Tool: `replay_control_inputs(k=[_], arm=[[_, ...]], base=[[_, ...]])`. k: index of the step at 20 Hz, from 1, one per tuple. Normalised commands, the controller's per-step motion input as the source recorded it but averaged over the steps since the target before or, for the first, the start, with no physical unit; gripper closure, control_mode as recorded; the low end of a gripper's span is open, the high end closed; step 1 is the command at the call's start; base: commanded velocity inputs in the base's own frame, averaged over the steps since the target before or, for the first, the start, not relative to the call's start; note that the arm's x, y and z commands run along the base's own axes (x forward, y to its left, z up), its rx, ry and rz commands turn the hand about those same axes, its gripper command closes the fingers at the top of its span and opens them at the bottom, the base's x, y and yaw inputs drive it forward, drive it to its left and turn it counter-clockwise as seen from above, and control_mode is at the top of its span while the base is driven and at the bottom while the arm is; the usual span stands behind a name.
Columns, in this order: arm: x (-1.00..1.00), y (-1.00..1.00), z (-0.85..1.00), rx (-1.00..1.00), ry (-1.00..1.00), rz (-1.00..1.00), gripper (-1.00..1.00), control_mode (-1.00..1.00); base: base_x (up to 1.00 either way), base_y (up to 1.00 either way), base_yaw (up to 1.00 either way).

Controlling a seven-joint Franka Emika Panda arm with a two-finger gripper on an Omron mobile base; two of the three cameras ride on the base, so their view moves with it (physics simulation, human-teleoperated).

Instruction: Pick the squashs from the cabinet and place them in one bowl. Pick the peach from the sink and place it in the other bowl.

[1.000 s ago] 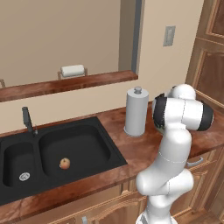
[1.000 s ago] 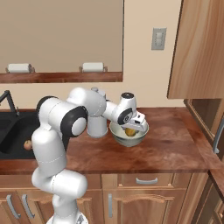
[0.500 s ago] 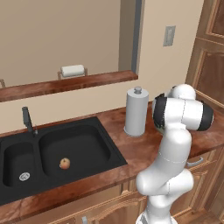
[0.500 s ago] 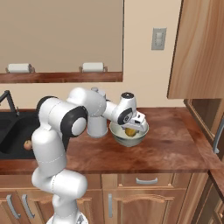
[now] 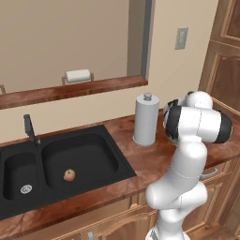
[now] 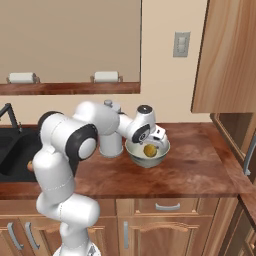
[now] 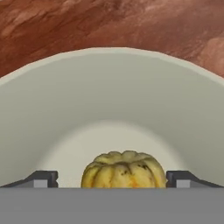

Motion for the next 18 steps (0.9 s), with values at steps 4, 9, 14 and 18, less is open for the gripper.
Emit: replay_control_inputs(k=[4,9,14,18], arm=[[-0.03,0.18,0.24,0.00,-0.03,0.03,-1.00,-1.00],[0.00,0.19,0.39,0.00,0.09,0.04,-1.00,-1.00],[0.00,0.22,0.42,0.00,0.02,0.00,-1.00,-1.00],[-0.01,0.22,0.44,0.00,0.00,0.00,-1.00,-1.00]], base=[[0.00,0.00,0.00],[0.00,0.00,0.00],[0.00,0.00,0.00],[0.00,0.00,0.00]])
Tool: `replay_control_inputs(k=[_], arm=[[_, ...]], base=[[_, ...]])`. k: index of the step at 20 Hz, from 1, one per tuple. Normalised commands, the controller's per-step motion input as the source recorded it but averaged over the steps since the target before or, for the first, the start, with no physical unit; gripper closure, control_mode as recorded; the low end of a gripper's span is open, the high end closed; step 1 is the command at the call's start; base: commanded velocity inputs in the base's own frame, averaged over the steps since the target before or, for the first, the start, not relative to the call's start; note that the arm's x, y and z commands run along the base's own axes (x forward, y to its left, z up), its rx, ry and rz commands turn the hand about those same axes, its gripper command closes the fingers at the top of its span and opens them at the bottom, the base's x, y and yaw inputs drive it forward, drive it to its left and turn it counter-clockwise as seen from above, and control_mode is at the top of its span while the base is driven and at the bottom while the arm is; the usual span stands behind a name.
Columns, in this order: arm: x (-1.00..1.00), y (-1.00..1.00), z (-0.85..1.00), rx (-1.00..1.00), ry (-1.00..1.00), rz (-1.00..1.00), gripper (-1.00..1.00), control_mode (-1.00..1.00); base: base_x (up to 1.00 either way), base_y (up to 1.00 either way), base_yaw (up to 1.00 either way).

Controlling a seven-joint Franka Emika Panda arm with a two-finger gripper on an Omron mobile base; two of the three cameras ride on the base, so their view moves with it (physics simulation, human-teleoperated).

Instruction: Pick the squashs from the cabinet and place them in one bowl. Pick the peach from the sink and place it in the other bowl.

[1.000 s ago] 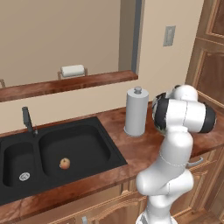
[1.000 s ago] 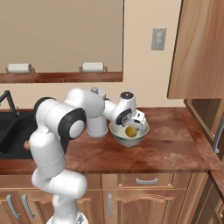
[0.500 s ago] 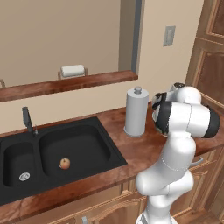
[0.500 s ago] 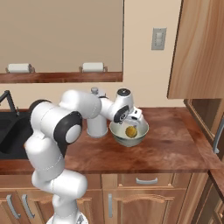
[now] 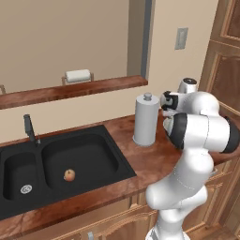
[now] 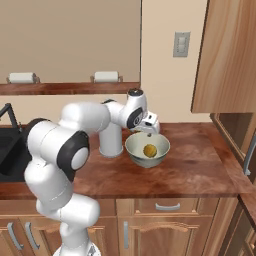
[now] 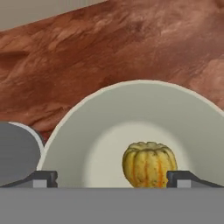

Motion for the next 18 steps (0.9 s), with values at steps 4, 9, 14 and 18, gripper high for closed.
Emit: replay_control_inputs(k=[4,9,14,18], arm=[[-0.22,0.26,0.38,0.00,0.00,0.00,-1.00,-1.00],[-0.52,0.37,0.21,0.00,0.01,0.00,-1.00,-1.00],[-0.59,0.52,0.16,0.00,0.00,0.00,-1.00,-1.00],[-0.65,0.57,0.12,0.00,0.00,0.00,-1.00,-1.00]], base=[[0.00,0.00,0.00],[0.00,0.00,0.00],[0.00,0.00,0.00],[0.00,0.00,0.00]])
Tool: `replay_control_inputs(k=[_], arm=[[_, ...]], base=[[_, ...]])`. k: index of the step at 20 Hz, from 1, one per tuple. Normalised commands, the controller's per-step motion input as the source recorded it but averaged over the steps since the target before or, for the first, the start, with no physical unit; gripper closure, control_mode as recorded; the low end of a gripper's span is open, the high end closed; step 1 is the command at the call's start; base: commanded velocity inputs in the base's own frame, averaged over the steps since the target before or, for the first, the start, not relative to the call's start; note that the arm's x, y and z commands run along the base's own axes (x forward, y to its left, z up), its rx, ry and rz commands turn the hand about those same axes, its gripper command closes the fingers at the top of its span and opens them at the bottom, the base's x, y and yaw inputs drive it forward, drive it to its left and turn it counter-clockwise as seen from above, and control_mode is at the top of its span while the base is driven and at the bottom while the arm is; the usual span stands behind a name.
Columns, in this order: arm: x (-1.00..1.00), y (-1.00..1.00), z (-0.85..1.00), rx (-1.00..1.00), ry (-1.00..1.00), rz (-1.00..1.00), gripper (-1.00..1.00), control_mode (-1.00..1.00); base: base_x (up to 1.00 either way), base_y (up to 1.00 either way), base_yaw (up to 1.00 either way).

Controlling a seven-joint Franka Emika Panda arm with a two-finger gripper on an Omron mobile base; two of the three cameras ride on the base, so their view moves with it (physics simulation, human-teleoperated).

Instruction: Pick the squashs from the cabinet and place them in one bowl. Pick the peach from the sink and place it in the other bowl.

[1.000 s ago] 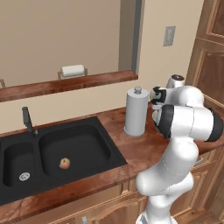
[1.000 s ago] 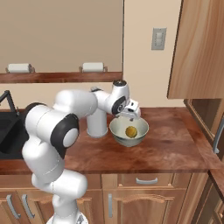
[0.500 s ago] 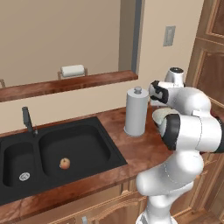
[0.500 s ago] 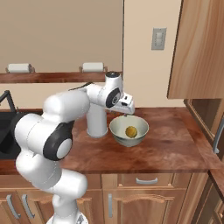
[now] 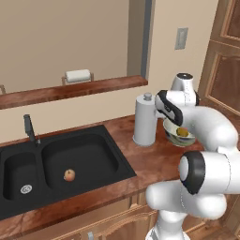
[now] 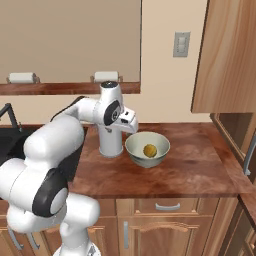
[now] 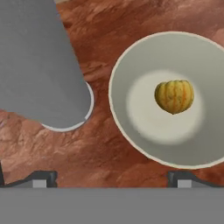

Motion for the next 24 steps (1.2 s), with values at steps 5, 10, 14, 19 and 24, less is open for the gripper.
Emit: replay_control_inputs(k=[5,10,14,19,24], arm=[[-0.56,0.61,0.07,0.00,0.00,0.01,-1.00,-1.00],[-0.48,0.66,0.11,0.00,0.00,0.06,-1.00,-1.00],[-0.42,0.54,0.19,0.00,0.00,0.05,-1.00,-1.00],[-0.31,0.31,0.23,0.00,0.00,0.01,-1.00,-1.00],[-0.40,0.09,0.15,0.02,0.01,0.00,-1.00,-1.00]], base=[[0.00,0.00,0.00],[0.00,0.00,0.00],[0.00,0.00,0.00],[0.00,0.00,0.00],[0.00,0.00,0.00]])
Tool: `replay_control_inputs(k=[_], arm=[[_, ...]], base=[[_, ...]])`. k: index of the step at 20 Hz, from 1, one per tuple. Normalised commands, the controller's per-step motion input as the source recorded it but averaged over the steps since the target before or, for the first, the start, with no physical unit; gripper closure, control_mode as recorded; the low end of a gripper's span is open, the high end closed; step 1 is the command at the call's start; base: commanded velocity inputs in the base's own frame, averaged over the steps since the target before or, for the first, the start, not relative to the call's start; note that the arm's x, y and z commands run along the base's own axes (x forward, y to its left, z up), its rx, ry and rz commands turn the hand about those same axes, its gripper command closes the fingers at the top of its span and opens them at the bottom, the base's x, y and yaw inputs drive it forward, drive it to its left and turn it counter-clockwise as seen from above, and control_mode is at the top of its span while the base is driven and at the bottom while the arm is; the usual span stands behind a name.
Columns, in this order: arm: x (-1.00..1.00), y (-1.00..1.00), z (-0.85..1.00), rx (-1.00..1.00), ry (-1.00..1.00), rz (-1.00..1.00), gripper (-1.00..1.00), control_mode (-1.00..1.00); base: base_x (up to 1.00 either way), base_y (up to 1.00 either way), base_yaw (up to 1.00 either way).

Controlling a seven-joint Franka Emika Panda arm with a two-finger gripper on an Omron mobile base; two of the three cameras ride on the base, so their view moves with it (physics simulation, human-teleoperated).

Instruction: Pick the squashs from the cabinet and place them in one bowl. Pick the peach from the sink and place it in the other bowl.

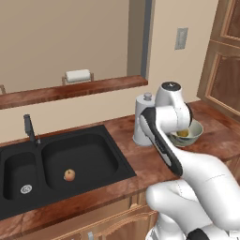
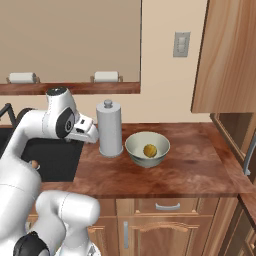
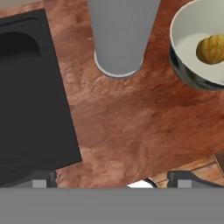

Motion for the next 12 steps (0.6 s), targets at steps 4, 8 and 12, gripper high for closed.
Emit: replay_control_inputs(k=[4,8,12], arm=[[-0.59,0.21,0.11,0.01,0.02,0.00,-1.00,-1.00],[-0.44,0.19,0.04,0.00,0.00,0.00,-1.00,-1.00],[-0.02,0.02,0.00,0.00,0.00,0.00,-1.00,-1.00]], base=[[0.00,0.00,0.00],[0.00,0.00,0.00],[0.00,0.00,0.00]])
